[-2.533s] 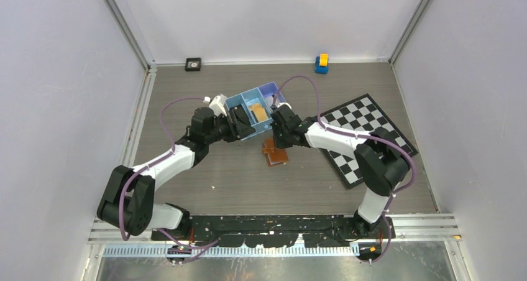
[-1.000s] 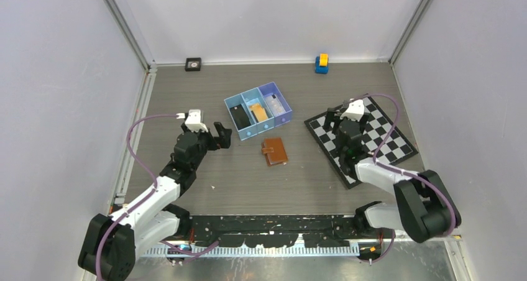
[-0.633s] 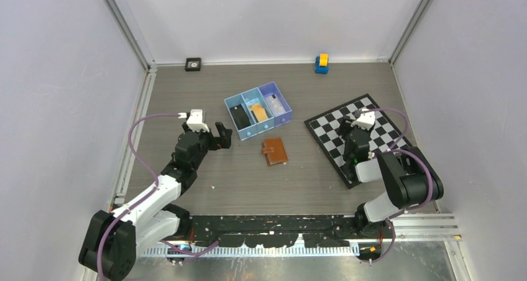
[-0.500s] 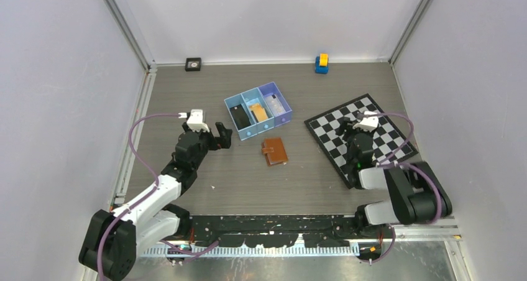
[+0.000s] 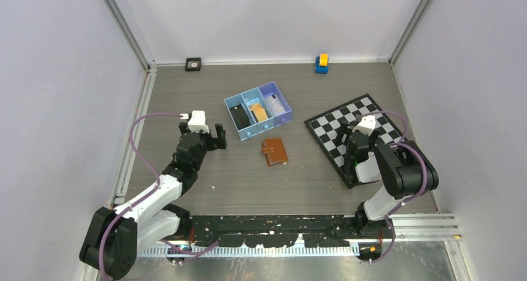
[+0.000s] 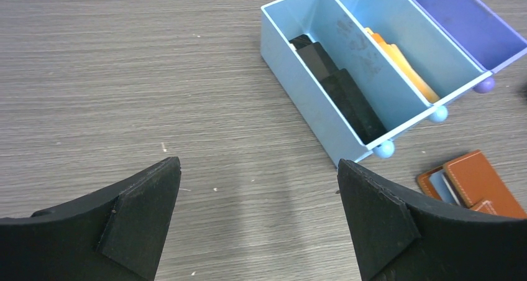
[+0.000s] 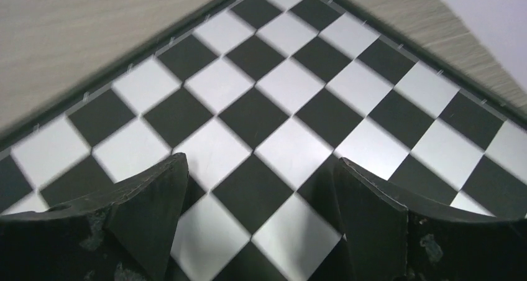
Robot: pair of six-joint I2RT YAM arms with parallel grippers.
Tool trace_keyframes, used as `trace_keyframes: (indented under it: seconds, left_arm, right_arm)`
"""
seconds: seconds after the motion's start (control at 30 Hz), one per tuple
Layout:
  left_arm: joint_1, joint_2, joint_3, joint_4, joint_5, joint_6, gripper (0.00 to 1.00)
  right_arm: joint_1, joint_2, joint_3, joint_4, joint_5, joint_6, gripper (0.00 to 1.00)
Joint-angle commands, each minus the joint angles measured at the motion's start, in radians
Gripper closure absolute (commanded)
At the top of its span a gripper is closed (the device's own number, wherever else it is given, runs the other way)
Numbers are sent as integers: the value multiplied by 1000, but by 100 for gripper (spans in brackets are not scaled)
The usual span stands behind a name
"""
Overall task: Take the credit cards out of the card holder
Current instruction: Reset both arms
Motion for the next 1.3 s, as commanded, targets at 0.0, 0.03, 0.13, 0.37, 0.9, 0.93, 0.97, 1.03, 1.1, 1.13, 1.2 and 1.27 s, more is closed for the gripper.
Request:
trace_keyframes:
  seconds: [0.0,0.03,0.13,0.37,0.9,0.93,0.97,1.03,1.1,1.13,1.2,1.27]
  left_arm:
    - [5,-52,-36,80,-80,84,0]
    - [7,-55,-44,98,-93,95,0]
    - [21,-47,-46,116,-134,148,0]
    - [104,38,-131,295,-124,197,0]
    - [238,503,-69,615,84,291,4]
    - [262,526,-71,654,112,285,2]
    - [262,572,-89,764,99,290,1]
    - [261,558,-98,761,92,285,0]
    - [261,534,-54,642,100,283,0]
    - [268,553,-27,614,94,280,0]
    - [294,552,-8,587,79,243,0]
    - [295,548,6,548,72,230,0]
  right_arm:
    - [-59,-57,107,-99,41,60,9]
    - [-65,-72,106,-123,36,72,9]
    - [-67,-60,104,-97,34,65,9]
    - [-66,-60,105,-103,34,65,8]
    - [-66,-60,106,-107,33,66,8]
    - [-65,-60,105,-105,34,65,8]
    - [-66,-61,105,-105,34,65,8]
    - [-66,-60,105,-105,34,66,8]
    - [-66,-60,106,-105,34,66,8]
    - [-66,-60,105,-105,33,66,8]
    - [-65,-61,106,-105,34,66,8]
    - [-66,-61,105,-105,34,65,8]
